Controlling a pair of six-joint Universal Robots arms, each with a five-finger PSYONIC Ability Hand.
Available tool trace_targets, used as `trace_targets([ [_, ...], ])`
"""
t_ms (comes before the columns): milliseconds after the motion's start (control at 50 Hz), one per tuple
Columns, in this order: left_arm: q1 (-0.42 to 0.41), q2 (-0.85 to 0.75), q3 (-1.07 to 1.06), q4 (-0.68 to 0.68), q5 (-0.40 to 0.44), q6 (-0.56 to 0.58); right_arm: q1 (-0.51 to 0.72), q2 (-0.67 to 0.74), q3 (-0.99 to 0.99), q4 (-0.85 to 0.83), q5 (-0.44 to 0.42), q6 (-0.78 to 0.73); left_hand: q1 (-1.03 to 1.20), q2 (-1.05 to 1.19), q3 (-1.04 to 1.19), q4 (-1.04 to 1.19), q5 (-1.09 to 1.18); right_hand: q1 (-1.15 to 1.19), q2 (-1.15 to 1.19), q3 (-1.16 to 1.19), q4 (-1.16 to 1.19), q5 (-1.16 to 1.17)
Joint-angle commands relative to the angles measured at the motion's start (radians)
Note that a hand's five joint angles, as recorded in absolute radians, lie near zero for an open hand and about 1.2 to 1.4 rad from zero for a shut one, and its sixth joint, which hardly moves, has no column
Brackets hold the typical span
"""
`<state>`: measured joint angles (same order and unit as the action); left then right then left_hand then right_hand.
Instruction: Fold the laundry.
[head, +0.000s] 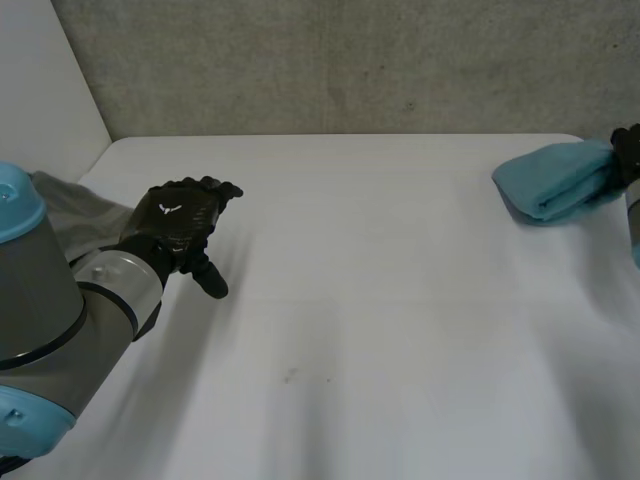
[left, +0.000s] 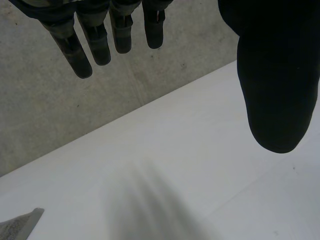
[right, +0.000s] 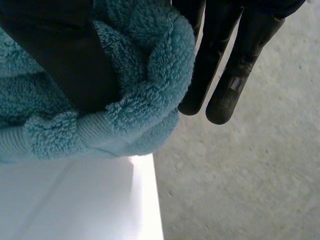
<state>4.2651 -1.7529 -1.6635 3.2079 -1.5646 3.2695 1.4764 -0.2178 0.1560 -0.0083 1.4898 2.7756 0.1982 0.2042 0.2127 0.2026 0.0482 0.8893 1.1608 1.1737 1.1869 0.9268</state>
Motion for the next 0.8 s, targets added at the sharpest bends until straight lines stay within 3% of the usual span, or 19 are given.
trace_targets([
  [20, -0.002, -0.01, -0.001, 0.01, 0.0, 0.001, -0.028, 0.038, 0.004, 0.002, -0.008, -0.07, 0.001, -0.005, -0.014, -0.004, -0.024, 0.507, 0.235, 0.223, 0.209, 0.295],
  [120, -0.001, -0.01, -0.002, 0.009, 0.0, 0.001, -0.038, 0.051, 0.017, 0.002, 0.003, -0.116, 0.001, -0.005, -0.014, -0.004, -0.024, 0.507, 0.235, 0.223, 0.209, 0.295],
  [140, -0.001, -0.01, -0.001, 0.009, -0.002, 0.001, -0.042, 0.051, 0.022, 0.004, 0.004, -0.125, 0.001, -0.005, -0.014, -0.004, -0.024, -0.082, -0.354, -0.366, -0.38, -0.294],
  [160, 0.001, -0.01, -0.001, 0.009, 0.0, 0.001, -0.042, 0.051, 0.025, 0.004, 0.004, -0.129, 0.001, -0.005, -0.014, -0.004, -0.024, -0.521, -0.793, -0.805, -0.819, -0.733],
  [180, 0.001, -0.01, -0.001, 0.01, -0.002, 0.001, -0.044, 0.051, 0.027, 0.004, 0.006, -0.133, 0.001, -0.005, -0.014, -0.004, -0.024, -0.715, -0.986, -0.999, -1.012, -0.927],
  [400, -0.002, -0.008, 0.011, 0.009, -0.002, 0.002, -0.045, -0.028, 0.102, 0.007, 0.023, -0.214, 0.001, -0.005, -0.014, -0.004, -0.024, -0.715, -0.986, -0.999, -1.012, -0.927],
  [600, 0.004, 0.013, 0.008, 0.007, 0.0, 0.002, -0.172, -0.162, 0.148, 0.001, 0.168, -0.527, 0.001, -0.005, -0.014, -0.004, -0.024, -0.715, -0.986, -0.999, -1.012, -0.927],
  [720, 0.028, 0.042, 0.008, 0.009, 0.002, 0.002, -0.176, -0.287, 0.146, -0.019, 0.178, -0.473, 0.001, -0.005, -0.014, -0.004, -0.024, -0.715, -0.986, -0.999, -1.012, -0.927],
  [800, 0.044, 0.056, 0.016, 0.01, 0.002, 0.002, -0.137, -0.417, 0.174, -0.009, 0.172, -0.316, 0.001, -0.005, -0.014, -0.004, -0.024, -0.715, -0.986, -0.999, -1.012, -0.927],
])
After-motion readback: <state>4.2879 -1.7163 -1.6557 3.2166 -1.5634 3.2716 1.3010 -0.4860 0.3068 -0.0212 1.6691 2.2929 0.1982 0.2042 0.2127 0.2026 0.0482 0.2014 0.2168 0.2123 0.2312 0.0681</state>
